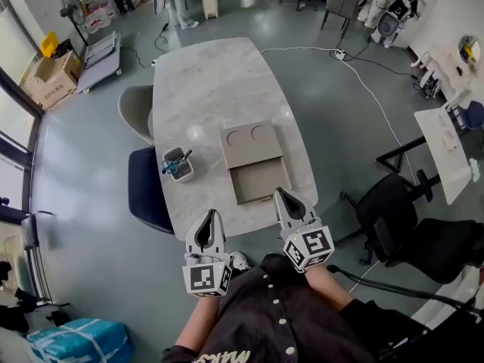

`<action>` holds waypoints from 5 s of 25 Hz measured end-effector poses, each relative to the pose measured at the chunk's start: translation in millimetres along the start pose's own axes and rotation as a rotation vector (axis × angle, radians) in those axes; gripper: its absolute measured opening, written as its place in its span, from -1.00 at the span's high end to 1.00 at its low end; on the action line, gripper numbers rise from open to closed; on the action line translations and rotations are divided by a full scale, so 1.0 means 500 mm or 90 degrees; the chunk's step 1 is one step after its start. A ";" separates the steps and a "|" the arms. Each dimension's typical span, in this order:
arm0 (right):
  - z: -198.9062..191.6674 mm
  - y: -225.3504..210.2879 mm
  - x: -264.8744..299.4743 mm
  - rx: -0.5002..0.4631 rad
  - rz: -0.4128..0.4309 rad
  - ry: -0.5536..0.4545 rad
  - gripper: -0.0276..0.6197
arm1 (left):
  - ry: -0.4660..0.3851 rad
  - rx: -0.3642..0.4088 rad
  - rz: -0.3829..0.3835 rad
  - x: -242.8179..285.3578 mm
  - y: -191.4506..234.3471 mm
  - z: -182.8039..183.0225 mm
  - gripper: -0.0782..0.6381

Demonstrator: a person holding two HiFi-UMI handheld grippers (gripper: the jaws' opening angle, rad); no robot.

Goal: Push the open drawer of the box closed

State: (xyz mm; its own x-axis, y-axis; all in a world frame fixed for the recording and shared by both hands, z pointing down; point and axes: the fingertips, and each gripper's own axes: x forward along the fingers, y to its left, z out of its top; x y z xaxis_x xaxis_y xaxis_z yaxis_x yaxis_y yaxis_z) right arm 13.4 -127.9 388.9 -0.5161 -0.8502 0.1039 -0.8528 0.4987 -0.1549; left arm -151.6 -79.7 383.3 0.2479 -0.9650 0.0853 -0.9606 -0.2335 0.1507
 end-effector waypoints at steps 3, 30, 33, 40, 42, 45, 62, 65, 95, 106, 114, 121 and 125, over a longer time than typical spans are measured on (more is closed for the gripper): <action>0.007 -0.015 0.011 -0.006 -0.001 0.000 0.92 | -0.002 -0.004 -0.001 0.019 -0.002 0.000 0.73; -0.120 -0.116 0.061 0.103 0.010 0.091 0.92 | 0.063 -0.021 0.030 0.073 -0.020 -0.074 0.73; -0.173 -0.133 0.059 0.115 0.000 0.120 0.92 | 0.080 -0.022 0.029 0.079 -0.020 -0.099 0.73; -0.303 -0.168 0.070 0.176 -0.018 0.176 0.91 | 0.112 -0.034 0.028 0.088 -0.014 -0.174 0.73; -0.342 -0.171 0.070 0.199 -0.019 0.197 0.91 | 0.128 -0.039 0.030 0.086 -0.016 -0.204 0.73; -0.397 -0.167 0.060 0.227 -0.021 0.234 0.91 | 0.155 -0.046 0.030 0.075 -0.025 -0.247 0.73; -0.603 -0.177 0.063 0.516 -0.092 0.323 0.77 | 0.203 -0.078 0.043 0.058 -0.044 -0.349 0.73; -0.620 -0.177 0.075 0.587 -0.100 0.315 0.73 | 0.205 -0.084 0.042 0.063 -0.046 -0.357 0.73; -0.621 -0.193 0.116 0.712 -0.121 0.296 0.77 | 0.196 -0.086 0.034 0.087 -0.044 -0.336 0.73; -0.612 -0.211 0.186 0.706 -0.117 0.300 0.77 | 0.200 -0.088 0.042 0.116 -0.027 -0.330 0.73; -0.608 -0.230 0.254 0.697 -0.114 0.297 0.77 | 0.203 -0.091 0.054 0.144 -0.001 -0.328 0.73; -0.603 -0.249 0.305 0.693 -0.112 0.289 0.77 | 0.209 -0.095 0.052 0.172 0.006 -0.332 0.73; -0.599 -0.255 0.329 0.697 -0.114 0.284 0.77 | 0.211 -0.094 0.051 0.182 0.012 -0.334 0.73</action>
State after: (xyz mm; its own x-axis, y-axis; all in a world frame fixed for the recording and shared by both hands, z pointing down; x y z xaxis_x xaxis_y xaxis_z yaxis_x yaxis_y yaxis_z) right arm 13.3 -280.7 720.0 -0.5637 -0.6520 0.5071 -0.5053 -0.2135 -0.8361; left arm -113.6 -148.8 556.5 0.2227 -0.8828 0.4137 -0.9561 -0.1149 0.2695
